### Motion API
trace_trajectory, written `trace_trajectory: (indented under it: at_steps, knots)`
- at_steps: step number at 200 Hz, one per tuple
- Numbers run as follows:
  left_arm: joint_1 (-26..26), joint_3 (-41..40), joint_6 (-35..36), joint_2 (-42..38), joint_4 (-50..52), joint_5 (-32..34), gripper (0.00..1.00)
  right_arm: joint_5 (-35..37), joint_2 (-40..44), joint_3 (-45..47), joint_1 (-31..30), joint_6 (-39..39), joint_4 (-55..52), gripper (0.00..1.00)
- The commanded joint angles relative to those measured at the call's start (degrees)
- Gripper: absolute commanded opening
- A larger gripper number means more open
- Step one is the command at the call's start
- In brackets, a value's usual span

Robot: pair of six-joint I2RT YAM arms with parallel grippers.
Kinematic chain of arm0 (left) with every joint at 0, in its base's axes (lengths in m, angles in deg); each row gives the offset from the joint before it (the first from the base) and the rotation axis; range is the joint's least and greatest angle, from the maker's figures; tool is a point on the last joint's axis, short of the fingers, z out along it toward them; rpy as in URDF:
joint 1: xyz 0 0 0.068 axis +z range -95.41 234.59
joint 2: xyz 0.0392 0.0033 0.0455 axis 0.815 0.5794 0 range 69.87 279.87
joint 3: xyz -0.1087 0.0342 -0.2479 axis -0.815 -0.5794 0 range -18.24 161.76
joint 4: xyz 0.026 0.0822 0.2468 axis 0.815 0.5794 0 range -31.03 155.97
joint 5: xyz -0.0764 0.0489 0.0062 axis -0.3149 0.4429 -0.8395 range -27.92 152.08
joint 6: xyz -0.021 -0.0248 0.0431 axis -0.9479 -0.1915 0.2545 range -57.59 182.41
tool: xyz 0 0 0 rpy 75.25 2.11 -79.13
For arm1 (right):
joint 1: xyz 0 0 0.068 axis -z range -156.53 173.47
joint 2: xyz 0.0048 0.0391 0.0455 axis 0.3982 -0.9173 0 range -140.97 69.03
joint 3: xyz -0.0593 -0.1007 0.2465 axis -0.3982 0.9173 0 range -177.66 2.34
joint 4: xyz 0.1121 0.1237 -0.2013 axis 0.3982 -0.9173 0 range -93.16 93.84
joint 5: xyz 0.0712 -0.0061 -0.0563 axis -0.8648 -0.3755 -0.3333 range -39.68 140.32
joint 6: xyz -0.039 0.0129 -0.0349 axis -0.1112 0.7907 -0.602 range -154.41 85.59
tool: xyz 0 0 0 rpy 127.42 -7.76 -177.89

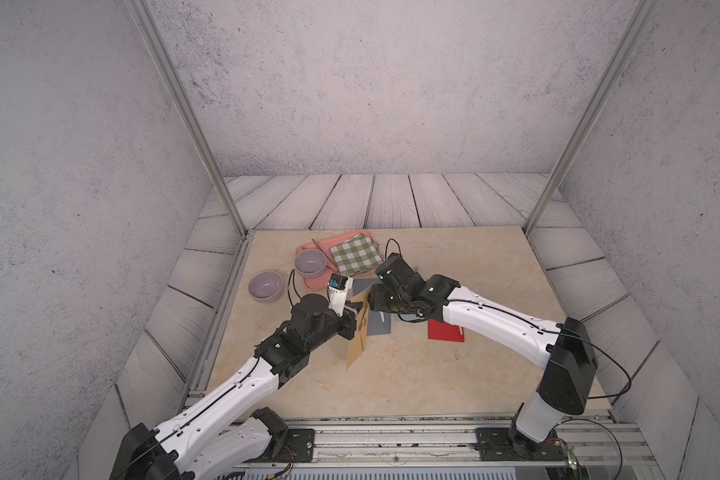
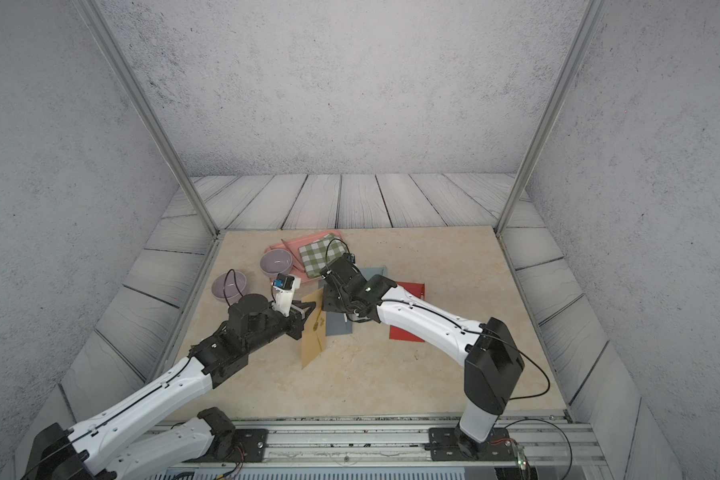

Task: Open the envelope
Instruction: Open the envelope flap on the envelope.

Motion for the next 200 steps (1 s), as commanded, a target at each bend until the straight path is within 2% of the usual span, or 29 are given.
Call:
trace_trajectory:
  at_steps: [1, 43, 104, 200]
  knots:
    - [0.03, -0.18, -0.4, -0.45, -3.02, -1.66, 0.0, -1.06, -2.47, -1.68, -0.06, -1.76, -2.8, 0.56]
    - [-0.02, -0.46, -1.03, -1.01, -3.09, 0.32, 0.0, -0.44, -3.11, -2.56, -0.15, -2.89, -3.71, 0.49]
    - [-0.02, -0.53, -1.81, -1.04, -3.83, 1.58, 0.0, -6.59, -4.45, -2.35, -0.62, -4.05, -1.58, 0.48]
    - [-0.01, -1.46, -2.23, -2.28, -3.36, 2.17, 0.0, -5.3, -5.19, -2.24, -0.68, -2.72, -2.29, 0.48]
